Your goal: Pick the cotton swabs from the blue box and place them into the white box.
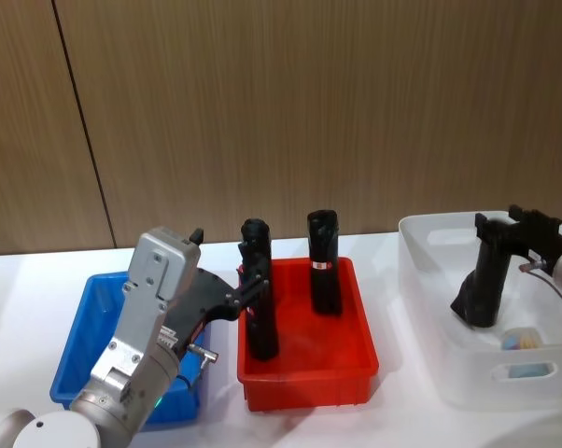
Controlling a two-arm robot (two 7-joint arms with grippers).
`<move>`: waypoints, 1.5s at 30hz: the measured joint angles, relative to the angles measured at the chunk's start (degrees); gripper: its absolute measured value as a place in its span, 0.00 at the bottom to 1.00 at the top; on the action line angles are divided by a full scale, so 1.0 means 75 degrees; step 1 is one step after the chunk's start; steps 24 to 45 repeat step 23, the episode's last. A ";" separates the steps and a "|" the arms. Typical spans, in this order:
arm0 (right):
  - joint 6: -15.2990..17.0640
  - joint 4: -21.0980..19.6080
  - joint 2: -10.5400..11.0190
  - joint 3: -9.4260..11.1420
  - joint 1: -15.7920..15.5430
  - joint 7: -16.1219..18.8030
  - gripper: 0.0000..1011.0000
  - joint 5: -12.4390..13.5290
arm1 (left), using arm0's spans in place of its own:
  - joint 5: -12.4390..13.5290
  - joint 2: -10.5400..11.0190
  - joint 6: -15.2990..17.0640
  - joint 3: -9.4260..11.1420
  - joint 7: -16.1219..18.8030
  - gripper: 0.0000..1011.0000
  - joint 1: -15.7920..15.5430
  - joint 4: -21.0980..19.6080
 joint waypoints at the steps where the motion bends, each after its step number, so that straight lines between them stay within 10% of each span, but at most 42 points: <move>1: -0.0014 0.0000 0.0002 -0.0003 -0.0012 0.0004 0.57 -0.0004 | 0.0000 0.0000 0.0000 0.0000 0.0000 0.99 0.0000 0.0000; 15: -0.0052 -0.0458 0.0066 0.0003 -0.0291 0.0114 0.99 0.0035 | 0.0000 0.0000 0.0000 0.0000 0.0000 0.99 0.0000 0.0000; 45: -0.0051 -0.0625 0.0089 0.0010 -0.0388 0.0149 0.99 0.0070 | 0.0000 0.0000 0.0000 0.0000 0.0000 0.99 0.0000 0.0000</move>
